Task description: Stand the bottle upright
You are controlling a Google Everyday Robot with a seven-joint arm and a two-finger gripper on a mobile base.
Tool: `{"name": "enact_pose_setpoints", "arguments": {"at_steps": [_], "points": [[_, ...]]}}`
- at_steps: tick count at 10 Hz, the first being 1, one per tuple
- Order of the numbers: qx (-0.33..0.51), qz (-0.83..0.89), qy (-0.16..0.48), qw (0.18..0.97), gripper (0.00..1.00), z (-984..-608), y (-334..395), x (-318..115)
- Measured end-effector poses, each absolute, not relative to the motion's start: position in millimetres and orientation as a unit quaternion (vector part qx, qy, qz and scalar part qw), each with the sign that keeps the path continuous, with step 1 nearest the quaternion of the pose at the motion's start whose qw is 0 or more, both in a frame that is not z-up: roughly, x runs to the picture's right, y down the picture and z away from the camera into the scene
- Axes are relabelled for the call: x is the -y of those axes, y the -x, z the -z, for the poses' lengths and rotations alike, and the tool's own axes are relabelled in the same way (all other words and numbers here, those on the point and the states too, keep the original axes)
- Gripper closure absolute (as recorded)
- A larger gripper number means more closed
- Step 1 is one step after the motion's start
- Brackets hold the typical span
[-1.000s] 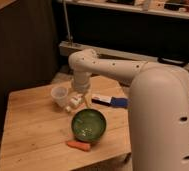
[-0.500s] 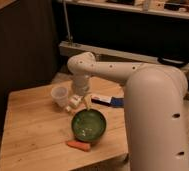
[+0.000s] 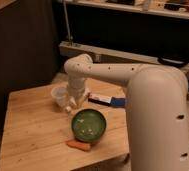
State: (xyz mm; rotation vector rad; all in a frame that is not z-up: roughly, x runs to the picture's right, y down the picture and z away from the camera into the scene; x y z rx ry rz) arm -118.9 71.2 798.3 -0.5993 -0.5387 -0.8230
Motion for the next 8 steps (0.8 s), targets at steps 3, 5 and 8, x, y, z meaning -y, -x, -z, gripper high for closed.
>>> {"name": "enact_pose_setpoints", "arguments": {"at_steps": [3,5,8], "points": [[0.258,0.396,0.289,0.832,0.45,-805,131,-81],[0.262,0.397,0.296,0.828,0.45,-812,138,-89],[0.265,0.396,0.297,0.827,0.45,-823,145,-97]]}}
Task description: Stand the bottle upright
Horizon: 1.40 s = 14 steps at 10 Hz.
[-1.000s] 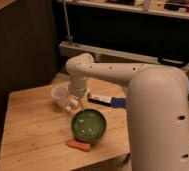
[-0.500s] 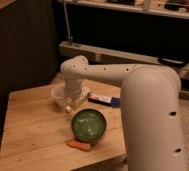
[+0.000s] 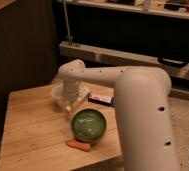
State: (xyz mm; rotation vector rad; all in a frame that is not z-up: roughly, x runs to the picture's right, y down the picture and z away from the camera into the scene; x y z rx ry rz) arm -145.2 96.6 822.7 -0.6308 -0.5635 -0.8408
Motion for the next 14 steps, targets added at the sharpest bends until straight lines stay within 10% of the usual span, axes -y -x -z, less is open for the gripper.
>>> {"name": "enact_pose_setpoints", "arguments": {"at_steps": [14], "points": [[0.255,0.380,0.244,0.855,0.45,-858,143,-96]]}}
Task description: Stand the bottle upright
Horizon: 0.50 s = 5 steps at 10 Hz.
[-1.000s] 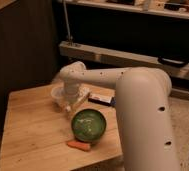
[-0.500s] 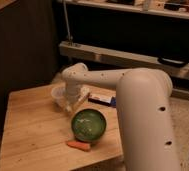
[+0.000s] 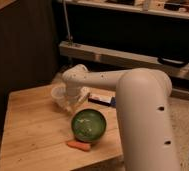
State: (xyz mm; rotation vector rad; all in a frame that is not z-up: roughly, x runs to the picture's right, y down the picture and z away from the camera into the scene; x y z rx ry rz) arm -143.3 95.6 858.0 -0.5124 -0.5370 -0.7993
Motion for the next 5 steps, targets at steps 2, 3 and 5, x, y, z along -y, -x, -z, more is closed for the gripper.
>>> {"name": "enact_pose_setpoints", "arguments": {"at_steps": [2,3,5], "points": [[0.255,0.378,0.236,0.858,0.45,-861.6,142.8,-97.7],[0.257,0.376,0.234,0.859,0.45,-863.6,143.8,-98.4],[0.261,0.374,0.230,0.860,0.45,-867.0,149.4,-98.1]]}}
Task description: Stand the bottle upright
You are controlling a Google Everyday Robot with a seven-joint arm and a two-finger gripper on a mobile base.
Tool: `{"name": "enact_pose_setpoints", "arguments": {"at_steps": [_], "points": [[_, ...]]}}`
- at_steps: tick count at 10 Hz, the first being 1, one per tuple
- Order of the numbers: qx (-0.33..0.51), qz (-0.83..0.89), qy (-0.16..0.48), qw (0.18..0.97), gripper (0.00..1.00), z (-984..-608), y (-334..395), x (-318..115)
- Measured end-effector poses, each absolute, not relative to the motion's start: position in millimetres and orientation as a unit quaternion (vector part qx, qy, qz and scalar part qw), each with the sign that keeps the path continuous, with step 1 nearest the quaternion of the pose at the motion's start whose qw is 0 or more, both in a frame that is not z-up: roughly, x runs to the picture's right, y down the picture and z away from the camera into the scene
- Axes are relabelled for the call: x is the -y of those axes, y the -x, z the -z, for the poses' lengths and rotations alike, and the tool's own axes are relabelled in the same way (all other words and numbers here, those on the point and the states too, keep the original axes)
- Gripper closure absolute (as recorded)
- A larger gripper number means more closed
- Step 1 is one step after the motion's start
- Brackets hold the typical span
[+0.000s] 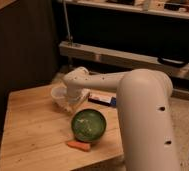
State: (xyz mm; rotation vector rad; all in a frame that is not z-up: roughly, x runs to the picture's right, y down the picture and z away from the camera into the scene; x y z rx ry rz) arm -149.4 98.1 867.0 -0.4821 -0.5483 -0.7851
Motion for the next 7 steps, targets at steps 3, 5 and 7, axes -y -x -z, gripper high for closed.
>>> {"name": "enact_pose_setpoints", "arguments": {"at_steps": [3,5,7], "points": [[0.264,0.378,0.230,0.857,0.45,-871.7,159.4,-99.8],[0.264,0.379,0.234,0.856,0.45,-874.7,162.1,-101.8],[0.265,0.377,0.236,0.855,0.45,-877.1,161.2,-103.0]]}}
